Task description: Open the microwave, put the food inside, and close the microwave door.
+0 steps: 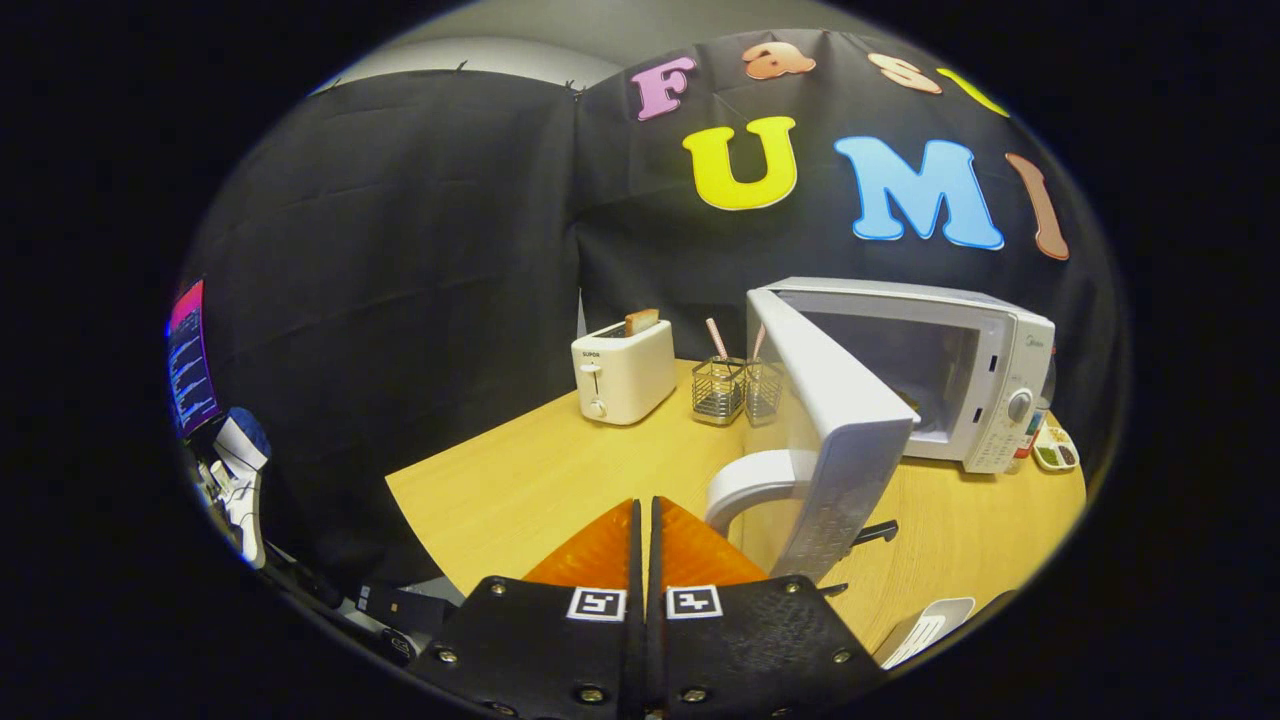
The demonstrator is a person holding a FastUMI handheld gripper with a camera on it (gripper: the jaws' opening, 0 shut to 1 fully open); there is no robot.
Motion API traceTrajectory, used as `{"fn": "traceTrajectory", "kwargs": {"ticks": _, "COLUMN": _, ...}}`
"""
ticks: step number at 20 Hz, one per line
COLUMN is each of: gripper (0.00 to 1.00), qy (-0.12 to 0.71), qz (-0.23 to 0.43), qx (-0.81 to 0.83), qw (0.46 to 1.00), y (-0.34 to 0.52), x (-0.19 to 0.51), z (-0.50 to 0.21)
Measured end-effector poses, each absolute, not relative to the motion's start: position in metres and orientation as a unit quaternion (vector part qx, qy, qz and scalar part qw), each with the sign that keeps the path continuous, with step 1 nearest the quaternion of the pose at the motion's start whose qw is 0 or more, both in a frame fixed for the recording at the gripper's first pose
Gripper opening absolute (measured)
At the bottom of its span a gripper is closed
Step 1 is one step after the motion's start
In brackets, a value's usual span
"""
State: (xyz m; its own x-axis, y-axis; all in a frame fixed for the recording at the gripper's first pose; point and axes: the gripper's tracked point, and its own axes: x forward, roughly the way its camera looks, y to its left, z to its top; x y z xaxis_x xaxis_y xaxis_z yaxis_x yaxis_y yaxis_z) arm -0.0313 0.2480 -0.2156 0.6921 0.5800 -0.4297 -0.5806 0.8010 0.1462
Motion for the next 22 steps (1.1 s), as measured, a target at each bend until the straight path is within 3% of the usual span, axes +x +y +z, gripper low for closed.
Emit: {"fn": "traceTrajectory", "kwargs": {"ticks": 22, "gripper": 0.01, "qy": 0.244, "qz": 0.192, "qx": 0.015, "qw": 0.951, "y": 0.111, "x": 0.102, "z": -0.225}}
